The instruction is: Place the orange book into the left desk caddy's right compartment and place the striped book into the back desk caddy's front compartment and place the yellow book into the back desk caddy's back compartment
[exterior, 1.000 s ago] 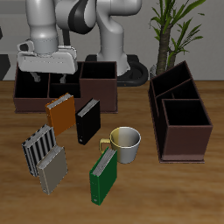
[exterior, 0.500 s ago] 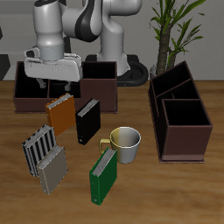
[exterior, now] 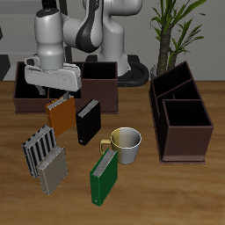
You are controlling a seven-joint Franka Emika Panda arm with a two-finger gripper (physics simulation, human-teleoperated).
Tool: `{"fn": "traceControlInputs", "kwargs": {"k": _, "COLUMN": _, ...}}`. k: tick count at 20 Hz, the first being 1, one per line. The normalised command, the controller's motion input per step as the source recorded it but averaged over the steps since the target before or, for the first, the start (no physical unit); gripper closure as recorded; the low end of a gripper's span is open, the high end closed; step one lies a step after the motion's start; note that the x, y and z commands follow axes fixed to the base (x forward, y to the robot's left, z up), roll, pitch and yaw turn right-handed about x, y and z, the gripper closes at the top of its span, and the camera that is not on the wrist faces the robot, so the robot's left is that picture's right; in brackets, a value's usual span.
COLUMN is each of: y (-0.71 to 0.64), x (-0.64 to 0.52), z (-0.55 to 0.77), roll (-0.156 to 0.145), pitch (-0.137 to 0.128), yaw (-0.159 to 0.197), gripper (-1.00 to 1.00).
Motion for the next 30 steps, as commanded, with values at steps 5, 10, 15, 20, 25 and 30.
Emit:
{"fn": "traceControlInputs", "kwargs": {"k": 5, "y": -0.05, "x": 0.04, "z": -0.22, "roll": -0.016, "pitch": 0.023, "yaw": -0.021, "gripper": -1.00}}
{"fn": "traceControlInputs", "kwargs": {"k": 10, "y": 0.01, "x": 0.09, "z": -0.35, "roll": -0.015, "pitch": 0.041, "yaw": -0.014, "gripper": -1.00}}
{"fn": "traceControlInputs", "kwargs": {"k": 15, "y": -0.02, "x": 0.03, "z": -0.20, "roll": -0.011, "pitch": 0.011, "yaw": -0.009, "gripper": 1.00}}
{"fn": "traceControlInputs", "kwargs": {"k": 20, "y": -0.02, "x": -0.02, "z": -0.03, "roll": -0.003, "pitch": 0.005, "yaw": 0.001, "gripper": 1.00}}
{"fn": "traceControlInputs", "kwargs": {"k": 25, "y": -0.03, "x": 0.06, "z": 0.44, "roll": -0.016, "pitch": -0.035, "yaw": 0.023, "gripper": 1.00}}
{"fn": "traceControlInputs", "kwargs": {"k": 30, "y": -0.01, "x": -0.02, "z": 0.67, "roll": -0.009, "pitch": -0.060, "yaw": 0.050, "gripper": 1.00}}
